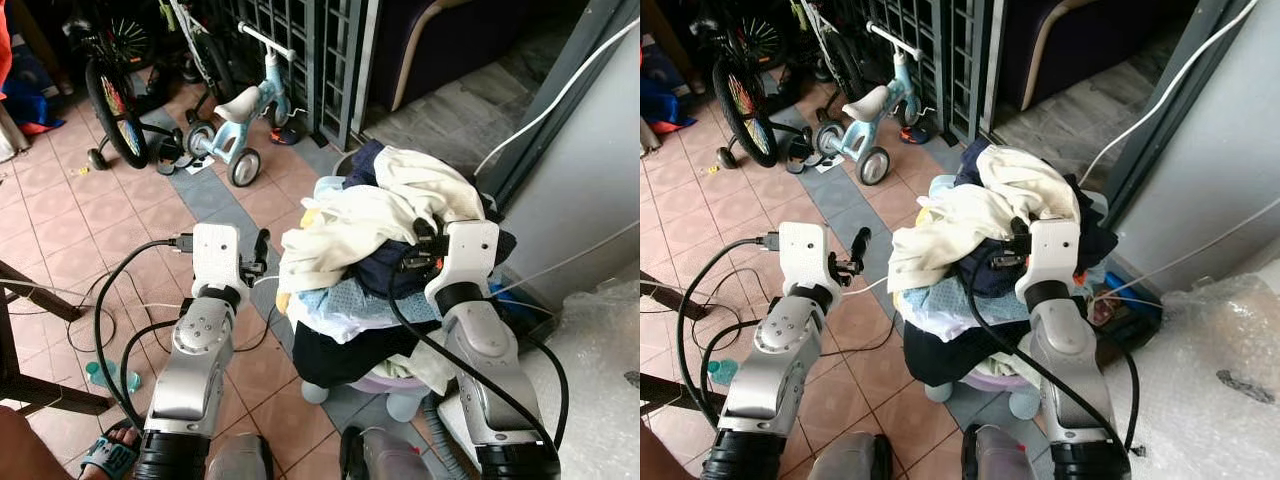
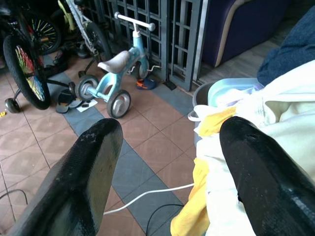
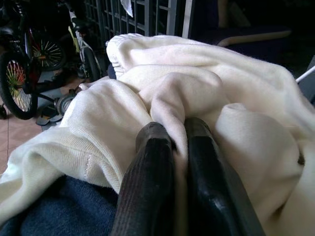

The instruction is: Clothes washing

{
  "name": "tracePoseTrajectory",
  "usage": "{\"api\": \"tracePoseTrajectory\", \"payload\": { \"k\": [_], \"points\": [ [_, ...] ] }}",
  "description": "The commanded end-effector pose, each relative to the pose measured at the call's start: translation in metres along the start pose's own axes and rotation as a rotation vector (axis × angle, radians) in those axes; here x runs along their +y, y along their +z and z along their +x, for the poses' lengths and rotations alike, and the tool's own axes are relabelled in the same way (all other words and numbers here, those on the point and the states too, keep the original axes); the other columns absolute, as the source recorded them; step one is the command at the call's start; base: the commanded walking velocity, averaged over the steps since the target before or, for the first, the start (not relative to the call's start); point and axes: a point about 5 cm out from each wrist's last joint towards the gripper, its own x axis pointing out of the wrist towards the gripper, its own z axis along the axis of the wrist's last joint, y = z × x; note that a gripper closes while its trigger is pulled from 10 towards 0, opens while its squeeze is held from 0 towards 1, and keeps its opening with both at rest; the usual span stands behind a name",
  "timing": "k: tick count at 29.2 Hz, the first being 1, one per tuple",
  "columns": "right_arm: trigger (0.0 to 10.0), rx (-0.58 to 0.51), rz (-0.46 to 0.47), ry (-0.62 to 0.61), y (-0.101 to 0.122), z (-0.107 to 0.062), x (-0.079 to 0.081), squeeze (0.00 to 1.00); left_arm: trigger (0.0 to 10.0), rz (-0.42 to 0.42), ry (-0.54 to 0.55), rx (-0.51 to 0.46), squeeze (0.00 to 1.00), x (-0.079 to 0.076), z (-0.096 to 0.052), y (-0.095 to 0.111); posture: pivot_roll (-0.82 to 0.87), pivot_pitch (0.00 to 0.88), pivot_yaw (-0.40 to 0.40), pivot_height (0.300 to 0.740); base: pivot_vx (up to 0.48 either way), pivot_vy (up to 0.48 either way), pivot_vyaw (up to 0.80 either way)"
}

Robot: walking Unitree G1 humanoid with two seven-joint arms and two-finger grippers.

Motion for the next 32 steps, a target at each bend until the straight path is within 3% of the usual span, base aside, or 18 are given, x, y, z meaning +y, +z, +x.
{"api": "tracePoseTrajectory", "payload": {
  "k": [1, 2, 6, 9, 14, 19, 24, 27, 32],
  "points": [
    [10.0, 0.025, -0.073, -0.013, -0.003, 0.002, -0.001, 0.0, 10.0, 0.003, 0.002, 0.018, 0.0, 0.0, -0.002, -0.004, -0.04, 0.104, 0.009, 0.74, -0.311, 0.0, 0.0],
    [10.0, 0.024, -0.087, -0.008, -0.002, 0.003, 0.001, 0.0, 10.0, 0.005, 0.001, 0.018, 0.0, -0.001, -0.002, -0.004, -0.04, 0.103, 0.008, 0.74, -0.311, 0.0, 0.0],
    [10.0, 0.005, -0.002, -0.009, 0.001, 0.005, 0.008, 0.0, 10.0, 0.01, 0.01, 0.016, 0.0, 0.002, 0.0, -0.004, -0.04, 0.105, 0.007, 0.74, -0.345, 0.0, 0.0],
    [10.0, -0.009, -0.07, 0.0, 0.003, 0.008, 0.009, 0.0, 10.0, 0.008, 0.011, 0.014, 0.0, 0.001, 0.001, -0.003, -0.04, 0.098, 0.005, 0.74, -0.361, 0.0, 0.0],
    [10.0, -0.001, -0.06, 0.008, 0.005, 0.01, 0.005, 0.0, 10.0, 0.009, 0.008, 0.009, 0.0, 0.0, 0.003, -0.002, -0.04, 0.095, 0.005, 0.74, -0.333, 0.0, 0.0],
    [10.0, -0.091, -0.064, -0.02, 0.023, 0.019, -0.001, 0.0, 10.0, -0.005, 0.027, 0.012, 0.0, 0.004, 0.005, -0.002, -0.04, 0.1, 0.013, 0.74, -0.25, 0.0, 0.0],
    [10.0, -0.112, -0.05, -0.055, 0.033, 0.026, -0.004, 0.0, 10.0, -0.009, 0.008, -0.002, 0.0, 0.001, 0.006, -0.001, -0.04, 0.091, 0.013, 0.74, 0.0, 0.0, -0.31],
    [10.0, -0.156, -0.093, -0.064, 0.043, 0.03, -0.008, 0.0, 10.0, -0.012, 0.009, -0.011, 0.0, 0.001, 0.006, 0.0, -0.04, 0.091, 0.013, 0.74, 0.0, 0.0, -0.8],
    [10.0, -0.21, -0.158, -0.202, 0.06, 0.038, -0.032, 0.0, 10.0, -0.027, 0.007, -0.019, 0.0, 0.0, 0.006, 0.001, -0.05, 0.089, 0.005, 0.74, 0.0, 0.0, 0.0]
  ]
}}
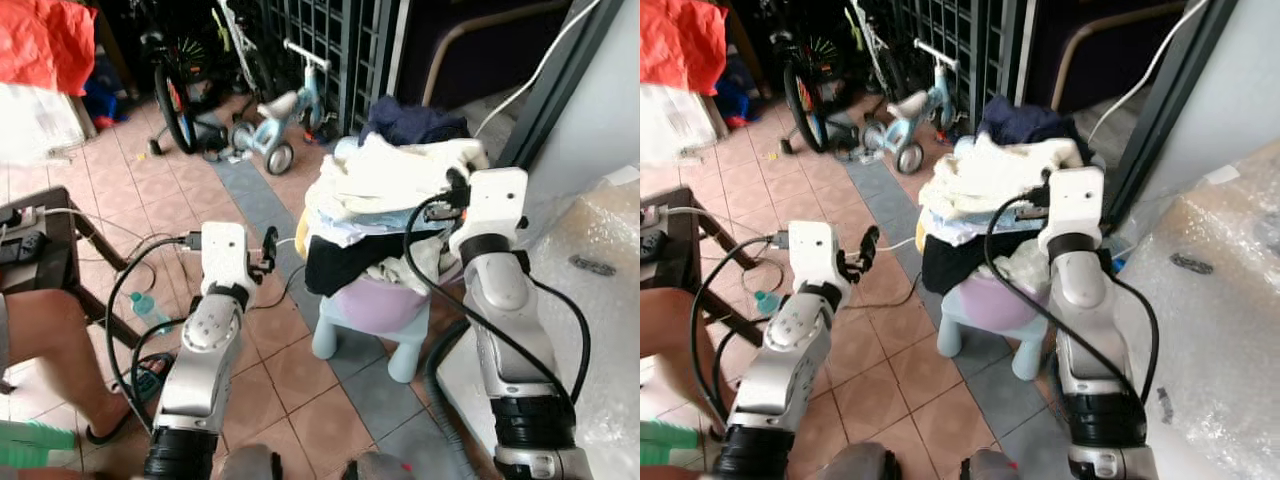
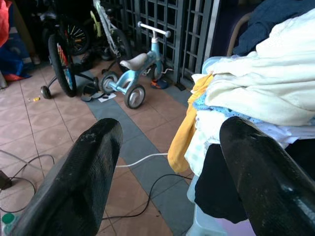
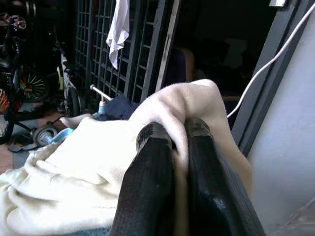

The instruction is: Clothes washing

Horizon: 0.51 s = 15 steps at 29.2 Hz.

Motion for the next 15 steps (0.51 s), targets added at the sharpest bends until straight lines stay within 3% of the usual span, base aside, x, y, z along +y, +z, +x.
{"api": "tracePoseTrajectory", "payload": {
  "k": [1, 6, 15],
  "points": [
    [10.0, -0.023, -0.029, -0.084, 0.006, 0.006, -0.013, 0.0, 10.0, -0.01, 0.009, 0.0, 0.0, 0.002, -0.001, -0.001, -0.05, 0.088, 0.003, 0.74, 0.0, 0.0, 0.0],
    [10.0, 0.021, -0.052, -0.204, 0.0, 0.009, -0.025, 0.0, 10.0, -0.054, -0.017, 0.0, 0.0, -0.001, -0.001, -0.003, -0.06, 0.079, -0.003, 0.74, 0.0, 0.0, -0.8],
    [10.0, 0.046, -0.063, -0.209, -0.007, 0.005, -0.021, 0.0, 10.0, -0.089, -0.011, -0.006, 0.0, 0.0, -0.001, -0.002, -0.06, 0.081, -0.006, 0.74, 0.0, 0.0, -0.8]
  ]
}}
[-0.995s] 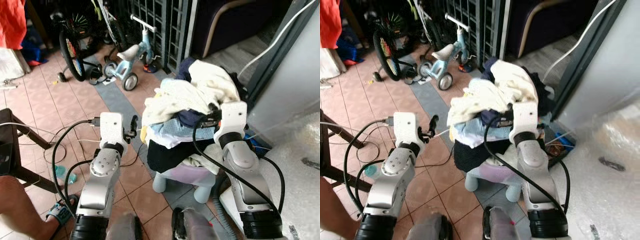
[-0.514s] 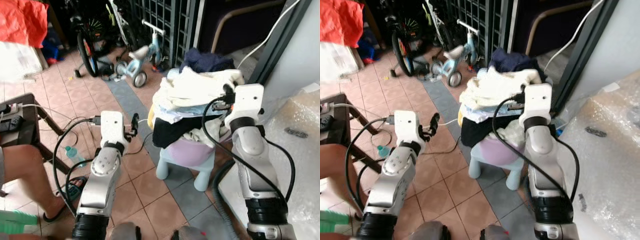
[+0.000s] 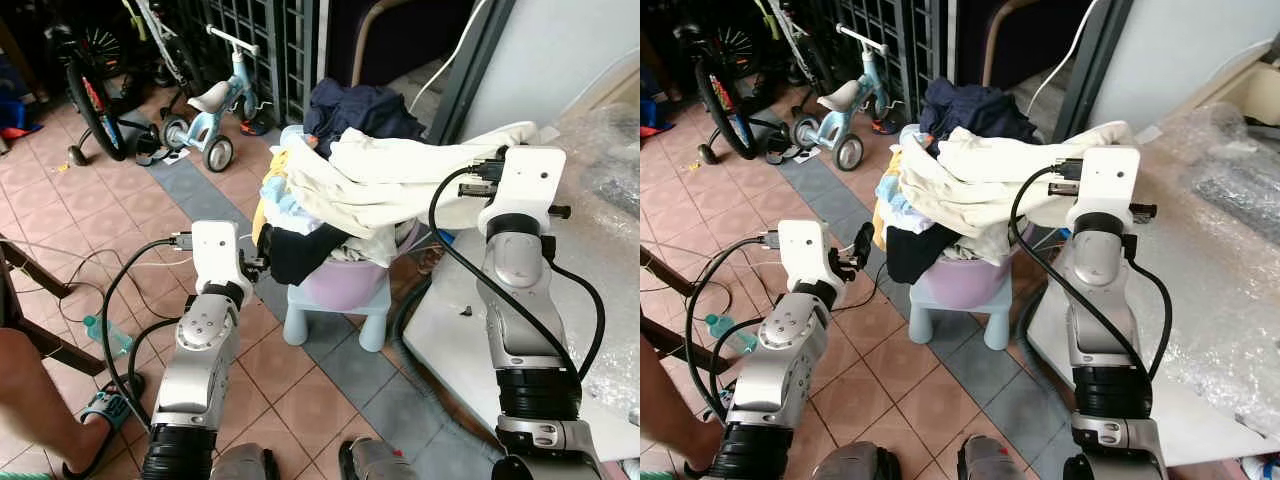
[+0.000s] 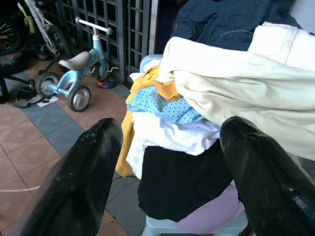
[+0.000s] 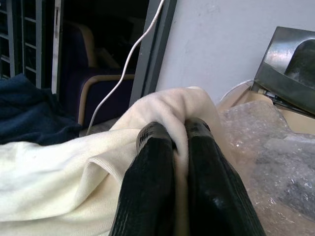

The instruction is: Clothes washing

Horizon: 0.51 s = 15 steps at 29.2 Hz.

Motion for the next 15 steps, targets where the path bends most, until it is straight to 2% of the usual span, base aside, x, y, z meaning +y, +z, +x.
{"api": "tracePoseTrajectory", "payload": {
  "k": [1, 7, 11, 12, 15],
  "points": [
    [10.0, 0.02, 0.0, 0.0, -0.005, -0.004, 0.002, 0.0, 10.0, -0.017, 0.013, -0.004, 0.0, 0.002, -0.001, 0.001, -0.05, 0.08, -0.009, 0.74, 0.0, 0.0, -0.8],
    [10.0, 0.034, 0.003, 0.005, -0.01, -0.011, 0.0, 0.0, 10.0, 0.004, 0.0, -0.006, 0.0, 0.003, 0.001, 0.002, -0.05, 0.1, -0.008, 0.74, 0.0, 0.0, -0.8],
    [10.0, 0.047, 0.018, 0.012, -0.014, -0.021, -0.006, 0.0, 10.0, 0.009, -0.04, -0.032, 0.0, 0.0, 0.001, 0.008, -0.05, 0.099, -0.006, 0.74, 0.0, 0.0, -0.8],
    [10.0, 0.055, 0.027, 0.031, -0.018, -0.03, -0.007, 0.0, 10.0, 0.016, -0.046, -0.034, 0.0, -0.001, 0.0, 0.008, -0.05, 0.101, -0.005, 0.74, 0.0, 0.0, -0.8],
    [10.0, 0.085, 0.007, 0.088, -0.028, -0.053, -0.007, 0.0, 10.0, 0.023, -0.047, -0.025, 0.0, 0.001, -0.004, 0.006, -0.06, 0.105, 0.002, 0.74, 0.0, 0.0, 0.0]
  ]
}}
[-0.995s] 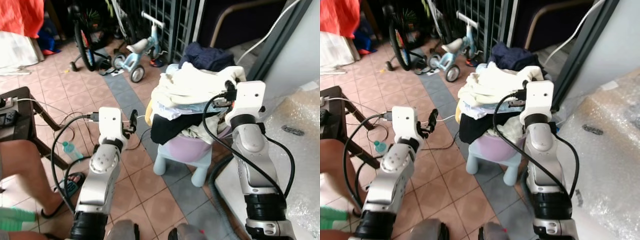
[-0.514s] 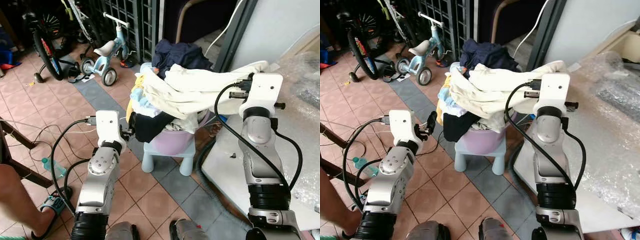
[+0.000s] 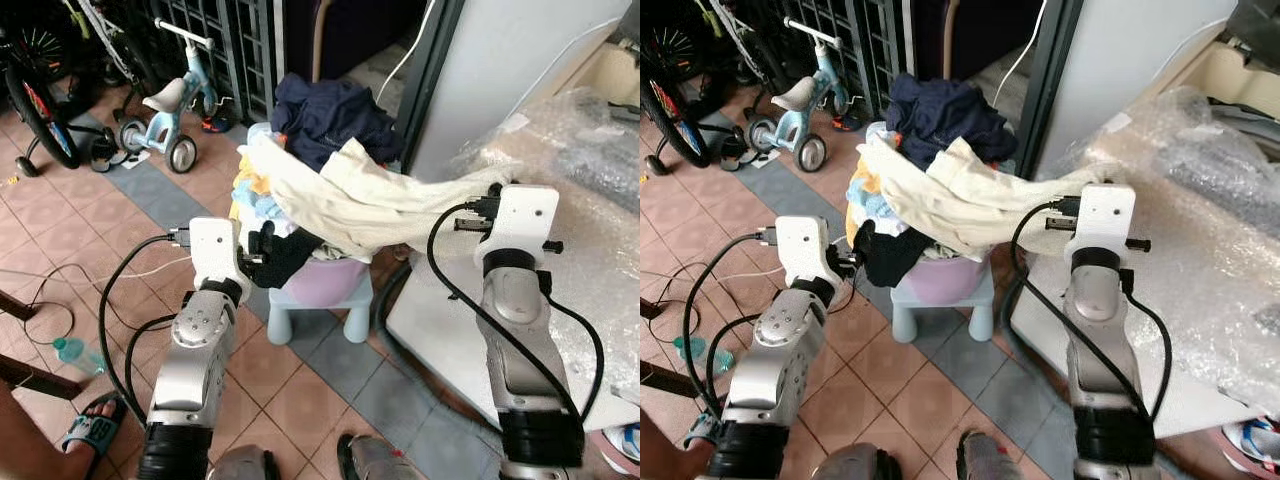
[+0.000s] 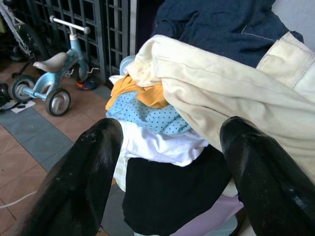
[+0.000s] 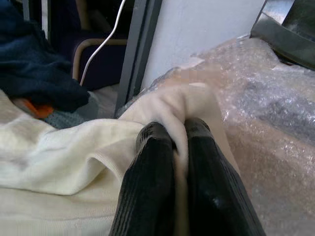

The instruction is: Clothes washing

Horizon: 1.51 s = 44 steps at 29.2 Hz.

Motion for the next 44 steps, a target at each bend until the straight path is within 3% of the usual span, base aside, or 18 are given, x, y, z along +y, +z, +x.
{"api": "tracePoseTrajectory", "payload": {
  "k": [1, 5, 7, 12, 19, 29, 33, 36, 39, 44],
  "points": [
    [10.0, -0.026, 0.023, 0.04, 0.007, -0.006, 0.005, 0.0, 10.0, 0.012, -0.012, 0.001, 0.0, 0.002, -0.004, -0.001, -0.06, 0.105, 0.002, 0.74, 0.0, 0.0, 0.0],
    [10.0, 0.0, -0.004, 0.075, -0.002, -0.023, 0.005, 0.0, 10.0, 0.015, -0.011, 0.017, 0.0, 0.008, -0.01, -0.004, -0.07, 0.107, 0.008, 0.74, 0.0, 0.0, 0.0],
    [10.0, 0.054, -0.025, 0.095, -0.014, -0.041, 0.003, 0.0, 10.0, 0.025, -0.006, 0.039, 0.0, 0.015, -0.018, -0.008, -0.08, 0.106, 0.014, 0.74, 0.0, 0.0, -0.4],
    [10.0, 0.078, -0.042, 0.102, -0.022, -0.044, 0.003, 0.0, 10.0, 0.007, 0.009, 0.069, 0.0, 0.019, -0.022, -0.012, -0.08, 0.109, 0.015, 0.74, 0.0, 0.0, -0.8],
    [10.0, 0.049, -0.028, 0.094, -0.013, -0.026, 0.007, 0.0, 10.0, 0.002, 0.001, 0.065, 0.0, 0.014, -0.02, -0.009, -0.06, 0.111, 0.006, 0.74, 0.0, 0.0, -0.8],
    [10.0, 0.02, -0.028, 0.102, -0.007, -0.018, 0.009, 0.0, 10.0, -0.028, -0.062, 0.053, 0.0, 0.008, -0.023, -0.008, -0.06, 0.109, 0.0, 0.74, 0.073, 0.0, -0.8],
    [10.0, -0.055, -0.046, 0.086, 0.009, -0.004, 0.006, 0.0, 10.0, -0.023, -0.058, 0.051, 0.0, 0.007, -0.02, -0.008, -0.07, 0.107, 0.003, 0.74, 0.062, 0.0, -0.2],
    [10.0, -0.196, -0.084, 0.116, 0.04, 0.025, 0.006, 0.0, 10.0, -0.012, -0.048, 0.051, 0.0, 0.007, -0.017, -0.008, -0.07, 0.102, 0.01, 0.74, 0.0, 0.0, -0.27],
    [10.0, -0.265, -0.089, 0.16, 0.059, 0.041, 0.01, 0.0, 10.0, -0.001, -0.05, 0.044, 0.0, 0.005, -0.014, -0.006, -0.06, 0.102, 0.01, 0.74, 0.0, 0.0, -0.53],
    [10.0, -0.312, -0.069, 0.174, 0.076, 0.049, 0.011, 0.0, 10.0, 0.012, -0.026, 0.019, 0.0, 0.009, -0.01, 0.005, -0.04, 0.128, 0.007, 0.74, 0.0, 0.0, 0.0]
  ]
}}
